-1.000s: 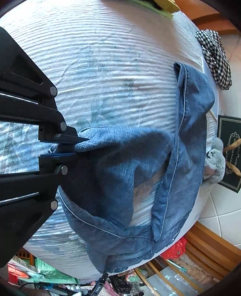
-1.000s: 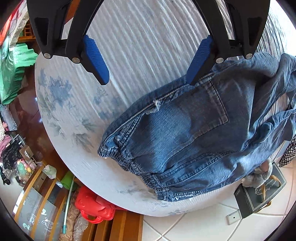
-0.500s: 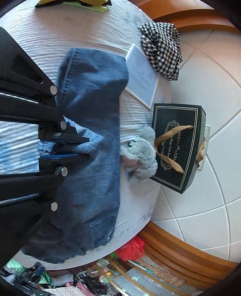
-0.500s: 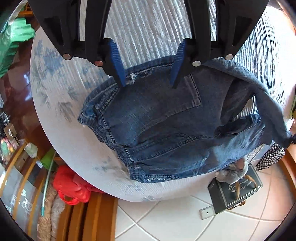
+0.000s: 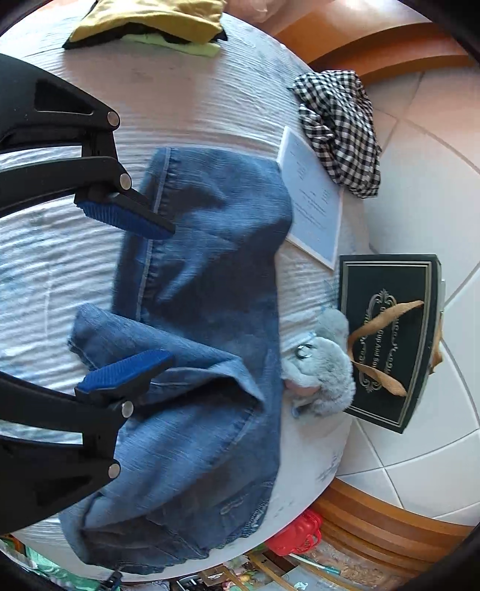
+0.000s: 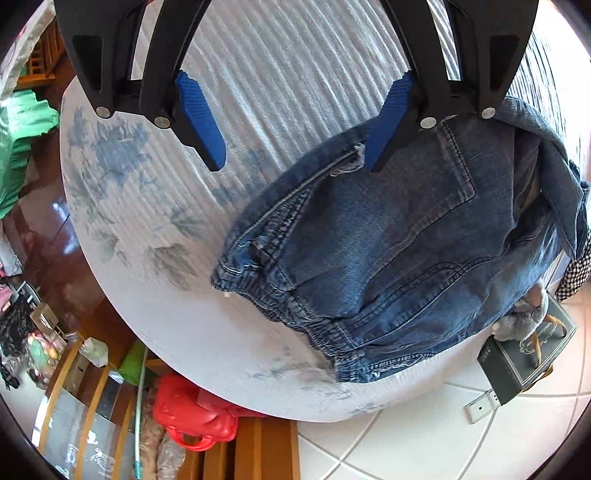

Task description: Fold clothes

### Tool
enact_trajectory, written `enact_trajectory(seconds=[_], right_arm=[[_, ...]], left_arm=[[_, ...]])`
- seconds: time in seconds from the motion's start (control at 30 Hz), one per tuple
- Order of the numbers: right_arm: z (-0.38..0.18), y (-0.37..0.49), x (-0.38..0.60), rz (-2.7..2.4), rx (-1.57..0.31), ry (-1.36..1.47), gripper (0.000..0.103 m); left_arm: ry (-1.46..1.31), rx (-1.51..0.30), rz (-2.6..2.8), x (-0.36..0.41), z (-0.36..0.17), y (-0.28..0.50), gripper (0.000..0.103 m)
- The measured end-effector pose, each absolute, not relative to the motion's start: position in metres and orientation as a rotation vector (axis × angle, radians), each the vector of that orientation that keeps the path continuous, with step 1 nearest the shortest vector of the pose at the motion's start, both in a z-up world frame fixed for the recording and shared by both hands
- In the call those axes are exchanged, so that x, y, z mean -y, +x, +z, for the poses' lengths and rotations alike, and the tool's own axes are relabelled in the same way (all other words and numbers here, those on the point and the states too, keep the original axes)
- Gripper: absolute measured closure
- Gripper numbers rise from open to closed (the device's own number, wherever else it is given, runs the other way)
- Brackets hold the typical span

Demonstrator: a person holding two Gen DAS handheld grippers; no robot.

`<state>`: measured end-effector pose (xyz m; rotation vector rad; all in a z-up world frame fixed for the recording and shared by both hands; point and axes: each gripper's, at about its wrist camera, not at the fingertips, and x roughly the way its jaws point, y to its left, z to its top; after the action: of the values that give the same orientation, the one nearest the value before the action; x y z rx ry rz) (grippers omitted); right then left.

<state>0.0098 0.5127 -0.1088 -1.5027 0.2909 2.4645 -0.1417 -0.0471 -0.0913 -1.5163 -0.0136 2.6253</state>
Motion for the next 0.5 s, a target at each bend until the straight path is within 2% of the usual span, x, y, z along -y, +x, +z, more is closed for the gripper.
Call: enact_trajectory(seconds=[0.2, 0.27, 0.33, 0.43, 0.47, 0.5], right_arm=[[-0.103, 0.018, -0.532, 2.432, -0.338, -1.453, 0.025], [-0.102, 0.019, -0.539, 2.422, -0.355, -1.443, 0.021], [-0.101, 0.019, -0.547, 2.422, -0.386, -1.433, 0.012], [-0.101, 0.015, -0.559, 2.428, -0.464, -1.419, 0.01], [-0.103, 0.012, -0.562, 2.427, -0.483, -1.417, 0.01], [-0.104, 0.009, -0.565, 2.425, -0.499, -1.416, 0.01]], left_arm=[[-1.51, 0.073, 2.548, 0.016, -0.121, -0.12, 0.04], [-1.504, 0.061, 2.546, -0.001, -0.126, -0.125, 0.04], [-1.515, 0.058, 2.545, -0.015, -0.132, -0.133, 0.04], [-1.547, 0.084, 2.569, -0.025, -0.142, -0.15, 0.04], [-1.548, 0.102, 2.58, -0.025, -0.144, -0.155, 0.058], [-1.57, 0.123, 2.583, -0.023, -0.146, -0.16, 0.091]])
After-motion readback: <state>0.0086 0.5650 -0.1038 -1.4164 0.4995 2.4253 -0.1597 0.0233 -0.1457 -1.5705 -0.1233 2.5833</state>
